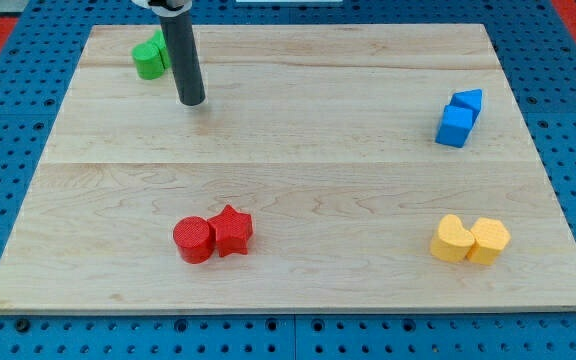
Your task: Point at the green circle
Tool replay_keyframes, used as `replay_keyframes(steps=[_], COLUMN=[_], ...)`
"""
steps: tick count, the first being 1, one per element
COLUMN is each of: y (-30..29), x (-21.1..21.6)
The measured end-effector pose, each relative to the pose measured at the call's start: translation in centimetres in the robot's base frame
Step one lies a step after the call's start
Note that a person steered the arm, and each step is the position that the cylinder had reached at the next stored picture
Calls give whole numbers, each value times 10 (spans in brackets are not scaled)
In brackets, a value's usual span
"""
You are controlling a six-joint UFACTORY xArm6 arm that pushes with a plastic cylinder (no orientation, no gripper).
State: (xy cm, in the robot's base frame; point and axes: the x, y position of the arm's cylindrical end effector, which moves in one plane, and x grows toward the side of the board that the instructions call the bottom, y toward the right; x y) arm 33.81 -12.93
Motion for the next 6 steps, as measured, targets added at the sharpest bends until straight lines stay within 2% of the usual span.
replay_keyframes(steps=[1,3,6], y=[-26,-128,-155], x=[0,-3,-6])
